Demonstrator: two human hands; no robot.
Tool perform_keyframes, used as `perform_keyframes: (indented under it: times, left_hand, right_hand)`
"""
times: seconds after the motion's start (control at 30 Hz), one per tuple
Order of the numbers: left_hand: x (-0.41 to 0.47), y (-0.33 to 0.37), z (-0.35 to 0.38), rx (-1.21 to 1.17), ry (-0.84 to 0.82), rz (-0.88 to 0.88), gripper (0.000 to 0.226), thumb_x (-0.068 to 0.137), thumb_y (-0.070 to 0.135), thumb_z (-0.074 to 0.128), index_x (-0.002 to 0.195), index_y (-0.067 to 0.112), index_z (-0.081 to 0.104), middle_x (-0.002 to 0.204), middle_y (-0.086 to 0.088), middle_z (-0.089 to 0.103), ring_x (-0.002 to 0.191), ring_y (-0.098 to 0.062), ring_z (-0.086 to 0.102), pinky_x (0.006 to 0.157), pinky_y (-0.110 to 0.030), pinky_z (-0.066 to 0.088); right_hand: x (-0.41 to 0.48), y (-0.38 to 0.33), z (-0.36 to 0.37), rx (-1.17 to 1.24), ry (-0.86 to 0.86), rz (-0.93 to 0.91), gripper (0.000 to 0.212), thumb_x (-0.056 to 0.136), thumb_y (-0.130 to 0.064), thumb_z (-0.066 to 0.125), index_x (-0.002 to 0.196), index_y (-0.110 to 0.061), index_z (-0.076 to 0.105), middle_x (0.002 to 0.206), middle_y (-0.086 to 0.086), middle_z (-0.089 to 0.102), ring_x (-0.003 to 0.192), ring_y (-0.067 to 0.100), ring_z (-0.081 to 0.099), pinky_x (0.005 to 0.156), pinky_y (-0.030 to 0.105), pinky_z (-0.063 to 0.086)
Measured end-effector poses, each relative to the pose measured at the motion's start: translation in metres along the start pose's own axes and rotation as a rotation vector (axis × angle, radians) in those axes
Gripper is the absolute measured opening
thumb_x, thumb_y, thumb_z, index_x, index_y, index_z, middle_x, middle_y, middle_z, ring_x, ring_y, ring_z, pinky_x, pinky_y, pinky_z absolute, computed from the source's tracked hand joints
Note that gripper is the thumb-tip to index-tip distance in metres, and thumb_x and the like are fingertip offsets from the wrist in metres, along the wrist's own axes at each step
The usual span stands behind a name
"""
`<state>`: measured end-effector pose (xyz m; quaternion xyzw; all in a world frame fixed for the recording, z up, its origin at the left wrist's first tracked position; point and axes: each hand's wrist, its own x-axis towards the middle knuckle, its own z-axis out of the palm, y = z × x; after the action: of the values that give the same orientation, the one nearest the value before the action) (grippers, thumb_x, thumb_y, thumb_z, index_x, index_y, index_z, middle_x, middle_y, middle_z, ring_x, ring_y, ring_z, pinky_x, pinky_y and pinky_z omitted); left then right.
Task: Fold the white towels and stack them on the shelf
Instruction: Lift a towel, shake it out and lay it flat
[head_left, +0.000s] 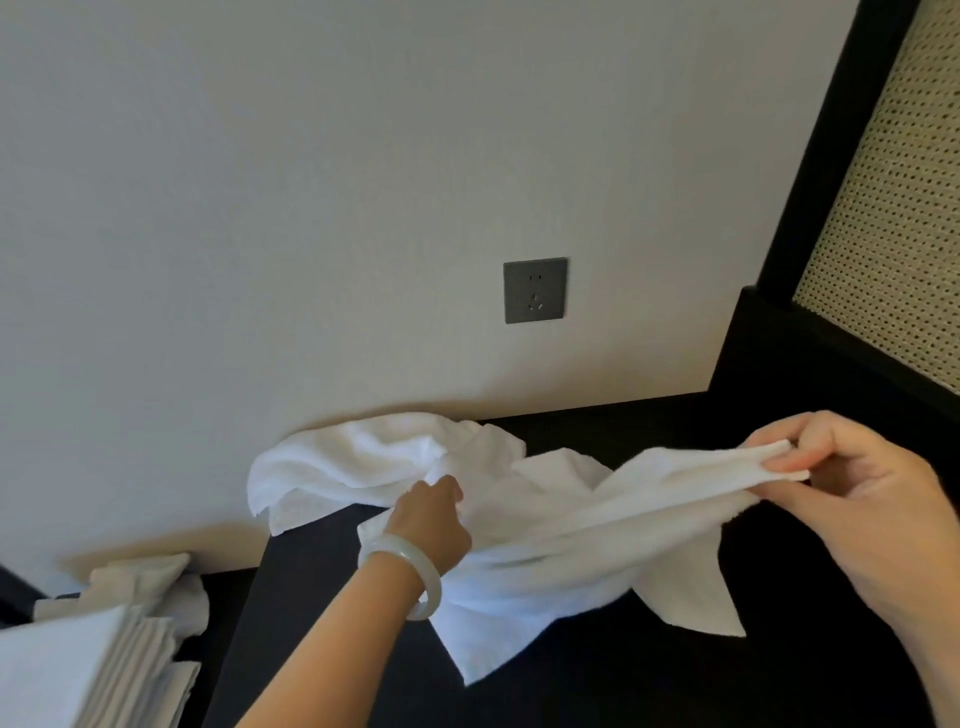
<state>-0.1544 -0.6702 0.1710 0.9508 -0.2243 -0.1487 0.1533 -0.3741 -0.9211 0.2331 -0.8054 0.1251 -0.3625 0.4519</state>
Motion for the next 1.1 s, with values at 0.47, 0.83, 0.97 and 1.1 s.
perform_keyframes:
  times: [0.47,0.83,0.97,1.1]
  left_hand:
    - [0.033,0.025,-0.007,0.303,0.246,0.349,0.038,0.092,0.005,0.042,0.127,0.019,0.043,0.099,-0.003,0.058,0.082,-0.025,0.061,0.069,-0.035,0.048]
    - [0.025,0.04,-0.258,-0.754,0.744,0.279,0.028,0.081,-0.01,0.061,0.074,0.016,0.07,0.073,-0.003,0.071,0.065,-0.016,0.071,0.074,-0.036,0.059]
    - [0.001,0.026,-0.259,-0.187,0.581,0.198,0.025,0.086,0.02,0.067,0.068,0.01,0.052,0.047,-0.002,0.062,0.036,-0.008,0.055,0.042,-0.019,0.039]
    - [-0.004,0.009,-0.265,-0.229,0.576,0.087,0.021,0.091,0.01,0.05,0.071,0.007,0.045,0.052,-0.009,0.063,0.031,-0.011,0.052,0.037,-0.021,0.039]
  right_hand:
    - [-0.003,0.03,-0.022,-0.143,0.076,0.153,0.017,0.07,-0.034,0.076,0.083,-0.028,0.068,0.101,-0.012,0.071,0.09,0.008,0.067,0.066,0.036,0.055]
    - [0.155,-0.031,0.005,0.232,0.356,-0.013,0.033,0.074,-0.001,0.082,0.065,-0.025,0.062,0.078,0.005,0.069,0.071,0.013,0.06,0.065,0.024,0.048]
    - [0.17,-0.038,0.01,0.238,0.333,-0.057,0.04,0.074,0.005,0.079,0.061,-0.028,0.061,0.079,-0.017,0.072,0.068,-0.003,0.063,0.063,0.009,0.048]
    - [0.184,-0.039,0.004,0.179,0.283,-0.054,0.036,0.074,0.003,0.08,0.064,-0.026,0.062,0.077,-0.014,0.074,0.071,-0.001,0.067,0.064,0.011,0.049]
